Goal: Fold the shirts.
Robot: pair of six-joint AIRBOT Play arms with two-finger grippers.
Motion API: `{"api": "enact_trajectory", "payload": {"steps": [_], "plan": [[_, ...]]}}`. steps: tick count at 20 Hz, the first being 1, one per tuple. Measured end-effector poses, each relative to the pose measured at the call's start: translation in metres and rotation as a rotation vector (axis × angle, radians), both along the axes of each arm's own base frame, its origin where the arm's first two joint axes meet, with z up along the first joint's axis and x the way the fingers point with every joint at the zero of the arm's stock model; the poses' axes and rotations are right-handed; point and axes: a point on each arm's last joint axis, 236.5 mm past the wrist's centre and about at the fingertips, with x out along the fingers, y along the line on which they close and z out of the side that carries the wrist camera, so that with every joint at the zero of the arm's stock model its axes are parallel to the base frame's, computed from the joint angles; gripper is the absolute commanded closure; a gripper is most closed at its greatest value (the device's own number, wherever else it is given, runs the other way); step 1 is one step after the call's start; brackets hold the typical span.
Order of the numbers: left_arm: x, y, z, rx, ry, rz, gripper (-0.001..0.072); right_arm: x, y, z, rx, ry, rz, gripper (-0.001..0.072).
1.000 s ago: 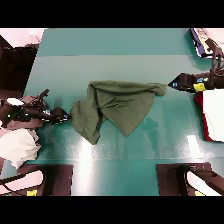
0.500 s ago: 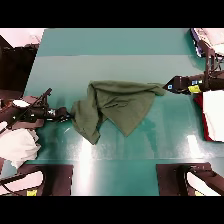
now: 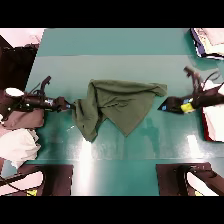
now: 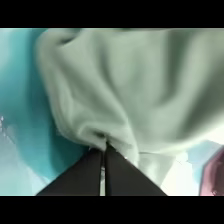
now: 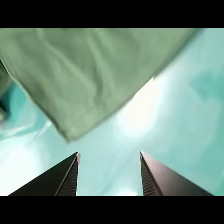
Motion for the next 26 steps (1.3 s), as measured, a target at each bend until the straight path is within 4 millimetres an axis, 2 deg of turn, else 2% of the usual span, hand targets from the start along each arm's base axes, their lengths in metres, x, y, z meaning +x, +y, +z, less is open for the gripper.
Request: {"api": "enact_trajectory", "payload": {"steps": [2,5,8,11,22,24,26], "plan": [[0.004,-0.002,0.016,-0.010,-0.026,-0.032,0.0683,-0.019,0.018,-0.024,0.077,0.065,-0.044,0.0285],[0.007,-0.004,0.028,-0.017,-0.045,-0.056,0.0683,-0.043,0.053,-0.055,0.180,0.131,-0.101,0.0285],[0.007,-0.005,0.033,-0.020,-0.051,-0.067,0.0683,-0.060,0.082,-0.079,0.212,0.162,-0.153,0.0285],[0.006,-0.006,0.035,-0.024,-0.050,-0.076,0.0683,-0.066,0.101,-0.095,0.223,0.164,-0.227,0.0308],[0.001,-0.008,0.037,-0.034,-0.038,-0.097,0.0683,-0.067,0.134,-0.131,0.215,0.173,-0.355,0.0311],[0.000,-0.008,0.037,-0.034,-0.038,-0.098,0.0683,-0.066,0.136,-0.136,0.208,0.169,-0.364,0.0345],[0.000,-0.008,0.037,-0.034,-0.038,-0.100,0.0682,-0.066,0.138,-0.140,0.204,0.171,-0.377,0.0348]]}}
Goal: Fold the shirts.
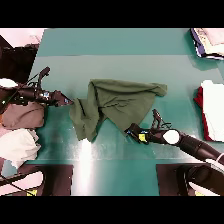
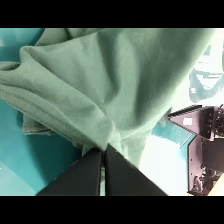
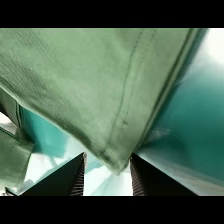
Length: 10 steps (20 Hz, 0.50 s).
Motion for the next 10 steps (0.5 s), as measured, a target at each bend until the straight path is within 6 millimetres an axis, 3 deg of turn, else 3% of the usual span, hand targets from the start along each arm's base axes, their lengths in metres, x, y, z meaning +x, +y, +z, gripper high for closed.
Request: {"api": "enact_trajectory", "payload": {"steps": [4,7,10], "plan": [[-0.001,0.000,0.000,0.000,0.001,-0.002,0.0683,0.000,0.000,-0.008,-0.012,0.012,-0.012,0.0697],[-0.002,-0.001,0.002,-0.003,0.001,-0.009,0.0683,0.003,-0.001,-0.003,-0.011,-0.018,0.001,0.0698],[0.008,0.003,0.019,0.001,-0.037,-0.015,0.0684,0.023,-0.012,0.024,0.017,-0.111,-0.021,0.0699]]}}
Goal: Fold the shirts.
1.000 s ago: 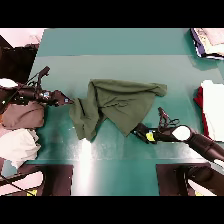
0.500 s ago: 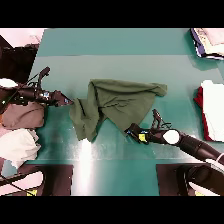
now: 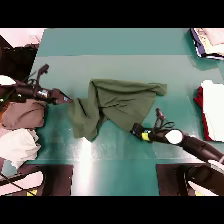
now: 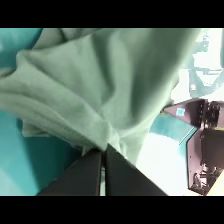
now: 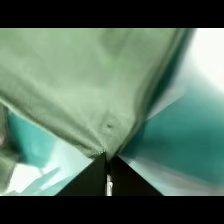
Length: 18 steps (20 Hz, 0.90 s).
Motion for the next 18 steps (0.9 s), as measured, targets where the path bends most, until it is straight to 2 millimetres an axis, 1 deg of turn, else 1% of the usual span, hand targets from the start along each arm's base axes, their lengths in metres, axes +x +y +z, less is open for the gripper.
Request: {"api": "enact_trajectory", "payload": {"steps": [2,4,6,8,11,12,14,15,17,18], "plan": [[0.014,0.007,0.029,0.002,-0.057,0.003,0.0683,0.024,-0.019,0.034,0.040,-0.086,-0.048,0.0699],[0.028,0.017,0.070,0.012,-0.135,0.006,0.0683,0.048,-0.048,0.073,0.041,-0.186,-0.084,0.0699],[0.038,0.026,0.118,0.028,-0.226,0.005,0.0683,0.069,-0.093,0.116,-0.017,-0.288,-0.118,0.0699],[0.042,0.030,0.163,0.050,-0.315,0.003,0.0683,0.081,-0.144,0.155,-0.117,-0.366,-0.171,0.0699],[0.045,0.034,0.224,0.076,-0.437,0.037,0.0683,0.087,-0.212,0.215,-0.264,-0.469,-0.255,0.0699],[0.045,0.035,0.243,0.081,-0.474,0.051,0.0683,0.087,-0.229,0.238,-0.309,-0.506,-0.272,0.0699],[0.043,0.035,0.285,0.090,-0.569,0.086,0.0683,0.088,-0.251,0.281,-0.393,-0.573,-0.273,0.0699],[0.039,0.034,0.307,0.093,-0.619,0.100,0.0683,0.089,-0.258,0.305,-0.430,-0.611,-0.265,0.0699],[0.023,0.030,0.350,0.097,-0.733,0.133,0.0683,0.090,-0.265,0.358,-0.494,-0.697,-0.244,0.0699],[0.012,0.028,0.371,0.098,-0.793,0.149,0.0683,0.088,-0.267,0.387,-0.531,-0.747,-0.234,0.0699]]}}
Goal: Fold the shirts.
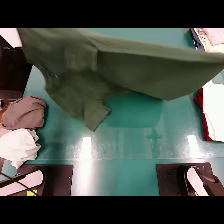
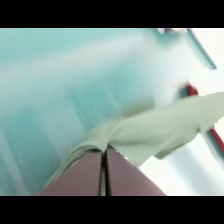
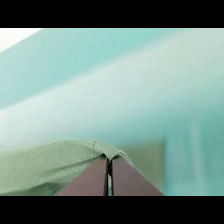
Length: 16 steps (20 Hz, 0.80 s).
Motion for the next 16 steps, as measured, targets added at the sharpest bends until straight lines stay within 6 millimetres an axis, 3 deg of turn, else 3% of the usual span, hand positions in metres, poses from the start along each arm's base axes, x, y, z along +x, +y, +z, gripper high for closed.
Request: {"api": "enact_trajectory", "payload": {"steps": [4,6,8,10,12,14,16], "plan": [[-0.059,-0.009,0.079,0.005,-0.265,0.071,0.0683,-0.021,0.007,0.113,-0.165,-0.193,0.024,0.0699],[-0.095,-0.015,0.113,0.007,-0.398,0.096,0.0683,-0.039,0.016,0.155,-0.235,-0.276,0.035,0.0699],[-0.134,-0.022,0.145,0.006,-0.531,0.119,0.0683,-0.055,0.023,0.183,-0.284,-0.338,0.035,0.0699],[-0.172,-0.028,0.169,0.007,-0.650,0.137,0.0683,-0.067,0.029,0.195,-0.309,-0.370,0.036,0.0700],[-0.197,-0.032,0.183,0.008,-0.727,0.148,0.0684,-0.073,0.031,0.192,-0.314,-0.367,0.032,0.0701],[-0.196,-0.026,0.182,0.030,-0.734,0.181,0.0683,-0.070,0.023,0.181,-0.313,-0.335,0.011,0.0701],[-0.167,-0.013,0.165,0.041,-0.655,0.216,0.0684,-0.058,0.013,0.161,-0.303,-0.267,0.002,0.0701]]}}
